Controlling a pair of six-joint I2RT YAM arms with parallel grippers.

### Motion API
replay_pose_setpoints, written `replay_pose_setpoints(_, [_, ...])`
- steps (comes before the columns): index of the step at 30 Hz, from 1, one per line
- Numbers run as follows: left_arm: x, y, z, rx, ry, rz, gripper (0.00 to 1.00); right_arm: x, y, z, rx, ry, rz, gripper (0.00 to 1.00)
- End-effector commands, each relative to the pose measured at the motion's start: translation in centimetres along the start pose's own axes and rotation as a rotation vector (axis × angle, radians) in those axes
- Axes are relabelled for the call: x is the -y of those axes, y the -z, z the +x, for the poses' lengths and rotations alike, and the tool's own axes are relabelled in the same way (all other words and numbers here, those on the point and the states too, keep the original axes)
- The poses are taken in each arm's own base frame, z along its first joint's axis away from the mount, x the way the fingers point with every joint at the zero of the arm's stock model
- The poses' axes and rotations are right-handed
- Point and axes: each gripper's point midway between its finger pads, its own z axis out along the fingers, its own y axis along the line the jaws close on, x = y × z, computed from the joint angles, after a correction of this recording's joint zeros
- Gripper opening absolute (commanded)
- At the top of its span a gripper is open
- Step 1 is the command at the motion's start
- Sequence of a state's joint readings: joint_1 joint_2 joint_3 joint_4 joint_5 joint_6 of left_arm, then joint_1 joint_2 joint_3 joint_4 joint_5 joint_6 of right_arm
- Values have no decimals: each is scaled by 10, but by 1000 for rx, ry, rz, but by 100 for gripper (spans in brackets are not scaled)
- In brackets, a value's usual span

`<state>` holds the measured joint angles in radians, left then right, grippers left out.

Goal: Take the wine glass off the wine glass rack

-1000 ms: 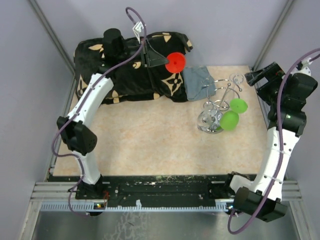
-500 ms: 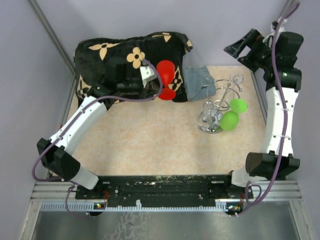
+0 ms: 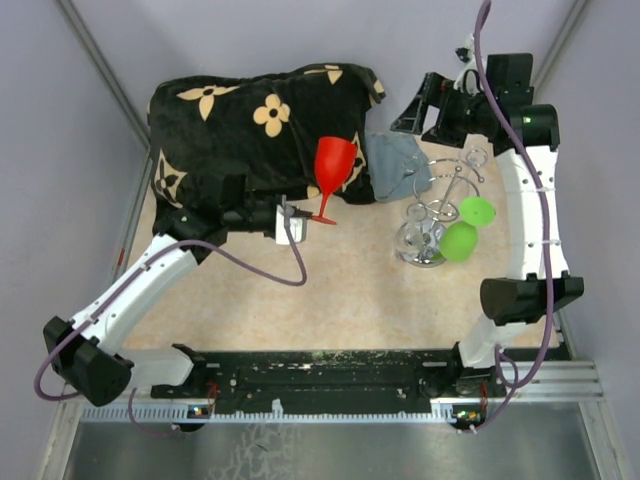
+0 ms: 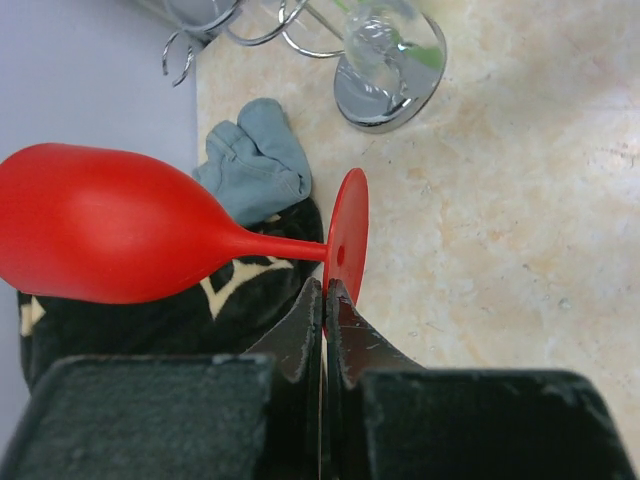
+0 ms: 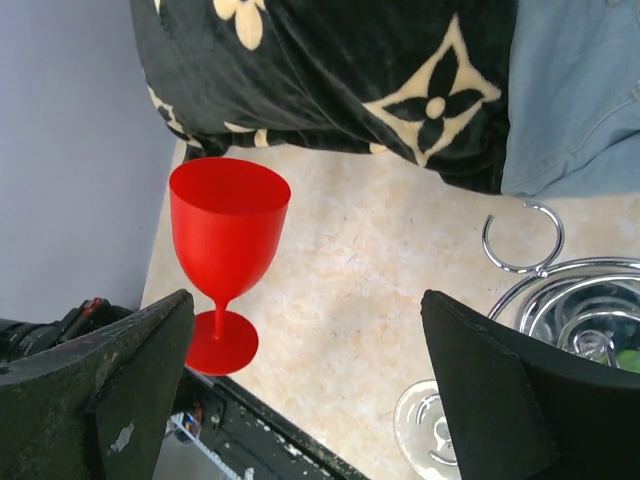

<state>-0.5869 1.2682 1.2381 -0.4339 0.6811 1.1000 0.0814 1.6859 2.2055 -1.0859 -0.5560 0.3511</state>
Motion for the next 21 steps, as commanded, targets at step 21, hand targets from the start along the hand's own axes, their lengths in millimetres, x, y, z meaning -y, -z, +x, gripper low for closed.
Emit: replay_pose_setpoints(21, [57,-17,-9,192,-602,100,0,-58,-10,85,-223,165,-59,94])
